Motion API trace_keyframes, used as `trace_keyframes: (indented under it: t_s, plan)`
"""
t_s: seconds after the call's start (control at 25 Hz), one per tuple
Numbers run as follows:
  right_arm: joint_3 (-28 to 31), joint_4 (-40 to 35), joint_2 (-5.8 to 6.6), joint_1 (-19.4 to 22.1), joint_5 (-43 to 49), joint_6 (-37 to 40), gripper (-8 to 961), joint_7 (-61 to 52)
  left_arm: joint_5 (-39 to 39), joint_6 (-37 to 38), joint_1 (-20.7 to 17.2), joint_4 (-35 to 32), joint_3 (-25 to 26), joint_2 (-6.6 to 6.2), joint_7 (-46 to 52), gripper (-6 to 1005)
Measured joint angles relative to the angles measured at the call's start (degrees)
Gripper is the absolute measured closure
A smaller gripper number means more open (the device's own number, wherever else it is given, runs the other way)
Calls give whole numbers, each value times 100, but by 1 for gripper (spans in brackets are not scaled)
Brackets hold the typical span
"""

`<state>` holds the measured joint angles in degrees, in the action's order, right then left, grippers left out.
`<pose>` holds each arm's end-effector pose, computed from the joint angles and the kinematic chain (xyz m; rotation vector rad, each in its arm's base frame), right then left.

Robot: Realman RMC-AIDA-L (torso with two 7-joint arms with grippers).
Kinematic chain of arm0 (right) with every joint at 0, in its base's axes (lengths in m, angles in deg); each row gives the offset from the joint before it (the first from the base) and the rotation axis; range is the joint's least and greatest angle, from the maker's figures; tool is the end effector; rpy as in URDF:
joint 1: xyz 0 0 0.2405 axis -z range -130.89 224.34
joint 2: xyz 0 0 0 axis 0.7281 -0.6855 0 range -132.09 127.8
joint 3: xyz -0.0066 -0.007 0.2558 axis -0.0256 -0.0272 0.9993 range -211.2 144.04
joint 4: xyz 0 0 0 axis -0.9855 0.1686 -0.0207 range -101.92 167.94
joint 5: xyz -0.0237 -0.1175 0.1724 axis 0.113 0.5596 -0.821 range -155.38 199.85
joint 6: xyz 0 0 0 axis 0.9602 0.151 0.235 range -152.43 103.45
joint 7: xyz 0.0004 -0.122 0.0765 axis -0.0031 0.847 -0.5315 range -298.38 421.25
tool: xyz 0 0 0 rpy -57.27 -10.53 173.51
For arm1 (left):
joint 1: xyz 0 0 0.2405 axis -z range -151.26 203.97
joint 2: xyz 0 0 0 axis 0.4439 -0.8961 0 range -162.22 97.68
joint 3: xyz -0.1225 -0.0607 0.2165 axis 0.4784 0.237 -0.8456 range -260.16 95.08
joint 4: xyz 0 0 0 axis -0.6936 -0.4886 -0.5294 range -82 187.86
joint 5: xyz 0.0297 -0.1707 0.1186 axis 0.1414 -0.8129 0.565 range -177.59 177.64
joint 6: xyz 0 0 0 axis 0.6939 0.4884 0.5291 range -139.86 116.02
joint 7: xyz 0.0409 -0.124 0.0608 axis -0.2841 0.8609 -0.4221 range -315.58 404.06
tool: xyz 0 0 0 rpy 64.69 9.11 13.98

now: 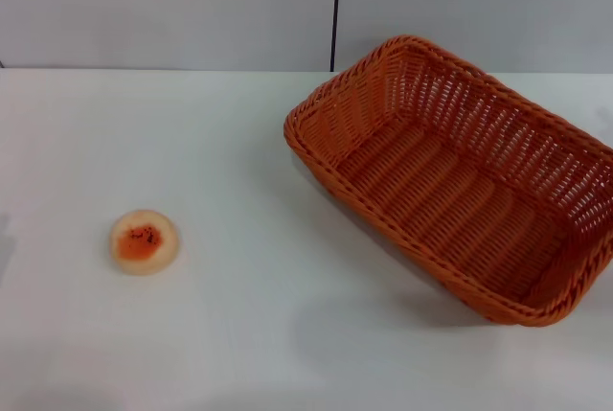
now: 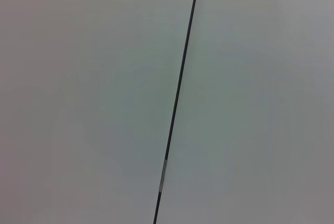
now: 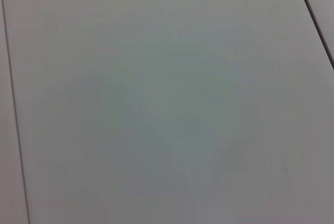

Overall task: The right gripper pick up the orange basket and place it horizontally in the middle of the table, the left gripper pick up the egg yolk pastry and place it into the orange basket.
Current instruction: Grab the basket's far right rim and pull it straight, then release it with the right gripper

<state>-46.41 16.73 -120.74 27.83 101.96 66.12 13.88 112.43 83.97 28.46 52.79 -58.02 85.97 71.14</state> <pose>0.3446 0.2834 0.0691 -1.6224 0.5400 1.1190 -0.3949 0.1575 0.0320 -1.4145 -0.6368 -0.8530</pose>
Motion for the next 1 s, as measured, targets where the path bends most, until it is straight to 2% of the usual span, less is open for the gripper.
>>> trace_keyframes:
  t_s: [0.2, 0.32, 0.48, 0.64, 0.76, 0.84, 0.88, 0.92, 0.96, 1.0]
  plan:
    - [-63, -38, 7, 7, 68, 29, 128, -12, 0, 0, -18, -9, 6, -3, 2, 219]
    - [-363, -275, 17, 20, 122, -17, 128, -261, -6, 1, -35, -10, 12, -3, 4, 222]
    - [-737, -1270, 11, 57, 626, -200, 129, -1407, -12, 1, -9, -18, 19, -4, 5, 225]
    - [-800, -2839, 38, -94, 2038, -297, 130, -3609, -15, -9, 28, -25, 24, -4, 7, 228]
    - [-890, -4221, 166, -386, 3645, -157, 131, -5616, -14, -11, 36, -30, 30, -3, 8, 231]
    - [-993, -4865, 322, -669, 4622, 182, 132, -6721, -12, -6, 42, -30, 29, -3, 9, 232]
    - [-998, -5075, 411, -851, 5123, 452, 132, -7145, -13, -4, 42, -30, 29, -3, 9, 233]
    - [-968, -5305, 573, -1225, 5893, 954, 133, -7684, -14, -2, 42, -31, 29, -3, 9, 234]
    - [-968, -5305, 573, -1225, 5893, 954, 134, -7684, -12, 2, 43, -30, 28, -3, 9, 235]
    - [-947, -5333, 646, -1402, 6175, 1136, 135, -7829, -11, 3, 43, -30, 27, -3, 9, 236]
